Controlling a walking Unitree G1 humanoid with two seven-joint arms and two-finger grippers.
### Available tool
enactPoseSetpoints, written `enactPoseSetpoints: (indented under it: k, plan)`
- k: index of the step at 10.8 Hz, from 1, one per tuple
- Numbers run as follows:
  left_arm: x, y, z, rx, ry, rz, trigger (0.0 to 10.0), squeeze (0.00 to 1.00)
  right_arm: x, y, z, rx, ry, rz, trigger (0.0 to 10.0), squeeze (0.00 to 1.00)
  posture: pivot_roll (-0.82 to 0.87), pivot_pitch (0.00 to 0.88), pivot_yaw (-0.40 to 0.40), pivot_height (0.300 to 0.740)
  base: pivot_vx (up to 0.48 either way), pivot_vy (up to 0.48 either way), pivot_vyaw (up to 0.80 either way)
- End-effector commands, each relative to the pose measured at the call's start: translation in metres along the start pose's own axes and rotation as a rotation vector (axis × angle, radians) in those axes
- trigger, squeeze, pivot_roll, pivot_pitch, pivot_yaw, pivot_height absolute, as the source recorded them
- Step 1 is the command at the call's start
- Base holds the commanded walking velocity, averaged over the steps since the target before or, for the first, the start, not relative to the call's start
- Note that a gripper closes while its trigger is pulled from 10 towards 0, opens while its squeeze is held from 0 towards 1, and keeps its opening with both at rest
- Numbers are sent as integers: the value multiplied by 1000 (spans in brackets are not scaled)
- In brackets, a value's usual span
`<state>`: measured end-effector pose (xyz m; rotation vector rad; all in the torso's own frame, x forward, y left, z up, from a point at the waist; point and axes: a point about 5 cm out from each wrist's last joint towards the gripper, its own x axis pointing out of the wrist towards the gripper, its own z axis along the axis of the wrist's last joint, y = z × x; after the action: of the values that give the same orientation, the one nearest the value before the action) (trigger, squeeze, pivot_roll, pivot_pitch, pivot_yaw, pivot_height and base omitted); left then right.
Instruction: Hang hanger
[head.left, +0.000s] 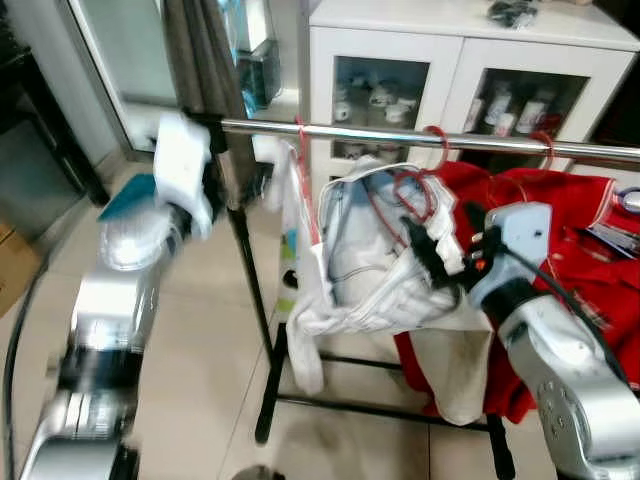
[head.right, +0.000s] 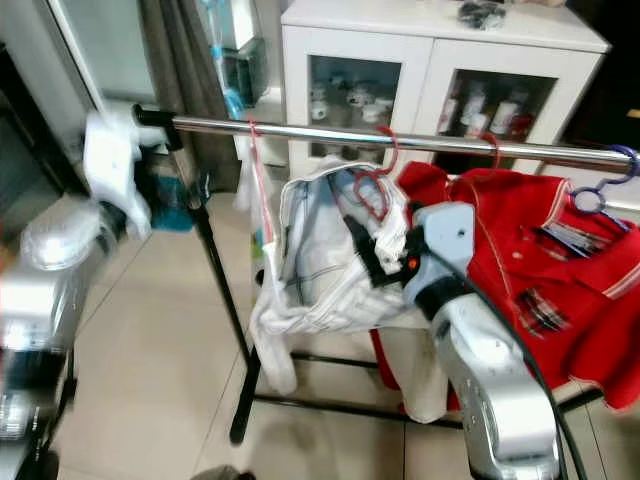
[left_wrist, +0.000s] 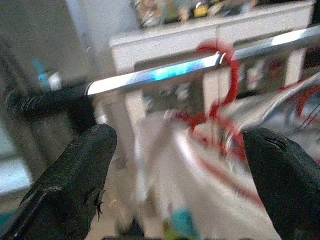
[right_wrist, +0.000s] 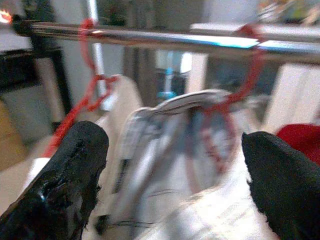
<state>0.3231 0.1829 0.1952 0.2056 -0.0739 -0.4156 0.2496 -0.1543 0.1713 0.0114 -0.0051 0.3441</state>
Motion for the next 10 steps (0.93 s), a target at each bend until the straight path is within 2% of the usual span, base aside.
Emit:
enactPoseSetpoints:
  k: [1, 2, 3, 4, 5, 6, 7, 8, 9, 10]
  plan:
    - [-9, -2, 3, 40, -4, 32, 10000, 1000, -1, 7, -2, 39, -1, 26, 10000, 1000, -45, 0, 59, 740, 0, 0, 800]
    - [-22, -11, -6, 6, -2, 75, 10000, 1000, -4, 7, -7, 49, -17, -24, 10000, 1000, -45, 0, 63, 740, 0, 0, 800]
    - [-29, -15, -12, -5, 19, 122, 10000, 451, -4, 7, -8, 73, -28, -32, 10000, 1000, -35, 0, 56, 740, 0, 0, 800]
    - [-33, -20, -16, -4, 27, 151, 10000, 0, -2, 7, -11, 94, -29, -54, 10000, 1000, -24, 0, 47, 740, 0, 0, 800]
    - [-34, -25, -19, -11, 37, 146, 10000, 0, -1, 9, -15, 95, -5, -51, 10000, 1000, -18, 0, 43, 740, 0, 480, 694]
    - [-30, -25, -21, -24, 52, 160, 10000, 0, 2, 8, -18, 129, 25, -88, 10000, 1000, -10, 0, 40, 740, 0, 480, 0]
    - [-28, -25, -20, -27, 64, 176, 10000, 0, 5, 0, -22, 197, 27, -192, 10000, 1000, -5, 0, 34, 740, 0, 480, 0]
    - [-29, -26, -19, -37, 58, 169, 10000, 0, 6, -2, -22, 194, 27, -198, 10000, 1000, -14, 0, 38, 740, 0, 431, 0]
    - [-29, -30, -20, -63, 84, 155, 10000, 0, 6, -4, -20, 150, 51, -203, 10000, 0, -23, 0, 44, 740, 0, 0, 0]
    - [-28, -33, -20, -52, 92, 141, 10000, 0, 7, -2, -20, 146, 74, -187, 10000, 0, -33, 0, 49, 740, 0, 0, 0]
